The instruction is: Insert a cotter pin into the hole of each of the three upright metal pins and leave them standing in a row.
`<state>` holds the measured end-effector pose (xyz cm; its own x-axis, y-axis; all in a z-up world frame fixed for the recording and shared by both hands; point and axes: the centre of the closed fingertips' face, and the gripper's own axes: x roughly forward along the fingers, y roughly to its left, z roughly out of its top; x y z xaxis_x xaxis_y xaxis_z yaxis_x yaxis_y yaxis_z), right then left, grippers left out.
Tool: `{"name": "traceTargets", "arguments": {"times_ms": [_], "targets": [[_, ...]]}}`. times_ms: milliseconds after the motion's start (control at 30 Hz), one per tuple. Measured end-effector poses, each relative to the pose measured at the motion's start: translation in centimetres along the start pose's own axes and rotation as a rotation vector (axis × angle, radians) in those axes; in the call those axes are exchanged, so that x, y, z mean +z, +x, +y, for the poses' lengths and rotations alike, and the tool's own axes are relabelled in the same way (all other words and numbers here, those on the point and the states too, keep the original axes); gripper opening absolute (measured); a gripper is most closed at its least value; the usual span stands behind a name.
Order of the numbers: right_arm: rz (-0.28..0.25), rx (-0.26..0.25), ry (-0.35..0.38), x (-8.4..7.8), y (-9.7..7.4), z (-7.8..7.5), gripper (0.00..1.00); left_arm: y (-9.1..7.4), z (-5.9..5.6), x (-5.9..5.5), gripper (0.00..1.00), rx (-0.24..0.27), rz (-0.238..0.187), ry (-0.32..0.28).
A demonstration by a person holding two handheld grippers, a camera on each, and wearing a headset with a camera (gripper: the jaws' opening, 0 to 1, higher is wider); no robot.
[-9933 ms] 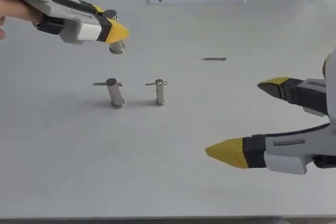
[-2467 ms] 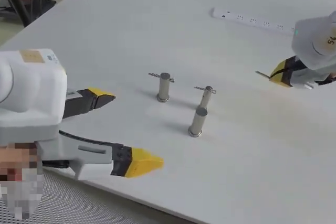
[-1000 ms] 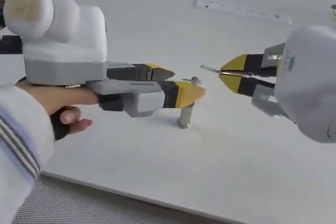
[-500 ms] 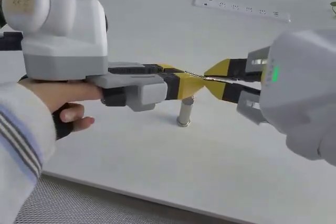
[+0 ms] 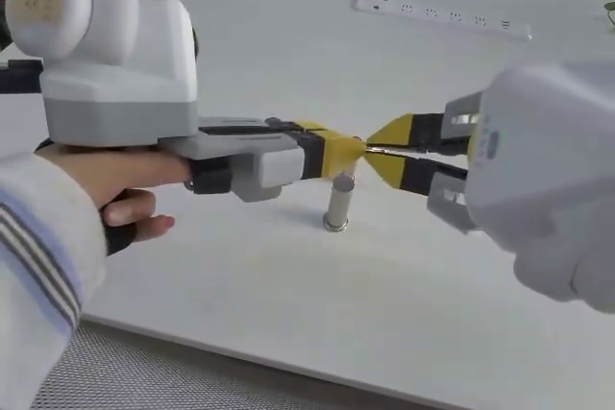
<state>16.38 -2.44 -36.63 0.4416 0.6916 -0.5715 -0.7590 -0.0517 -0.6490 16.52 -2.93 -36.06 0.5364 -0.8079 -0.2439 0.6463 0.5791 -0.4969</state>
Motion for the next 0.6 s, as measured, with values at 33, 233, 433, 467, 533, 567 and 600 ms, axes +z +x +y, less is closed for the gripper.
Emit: {"name": "traceTargets", "arguments": {"times_ms": [33, 233, 433, 467, 533, 567, 600], "targets": [[0.000, 0.002, -0.001, 0.03, 0.00, 0.04, 0.00, -0.01, -0.02, -0.05, 0.00, -0.002, 0.003, -0.005], [-0.006, 0.007, 0.009, 0.22, 0.01, 0.24, 0.00, -0.19, -0.14, -0.37, 0.00, -0.010, 0.024, -0.016], [-0.015, 0.004, 0.003, 0.54, -0.04, 0.08, 0.00, -0.47, -0.12, -0.09, 0.00, -0.012, 0.019, -0.061], [-0.014, 0.005, 0.004, 0.55, -0.02, 0.06, 0.00, -0.48, -0.14, -0.07, 0.00, -0.010, 0.020, -0.055], [-0.015, 0.001, 0.006, 0.56, 0.03, -0.02, 0.00, -0.48, -0.13, 0.03, 0.00, -0.002, 0.020, -0.033], [-0.014, 0.005, 0.005, 0.55, 0.05, 0.02, 0.00, -0.48, -0.12, -0.06, 0.00, -0.001, 0.028, -0.035], [-0.012, 0.006, 0.007, 0.53, 0.08, 0.08, 0.00, -0.47, -0.03, -0.10, 0.00, -0.001, 0.032, -0.051]]}}
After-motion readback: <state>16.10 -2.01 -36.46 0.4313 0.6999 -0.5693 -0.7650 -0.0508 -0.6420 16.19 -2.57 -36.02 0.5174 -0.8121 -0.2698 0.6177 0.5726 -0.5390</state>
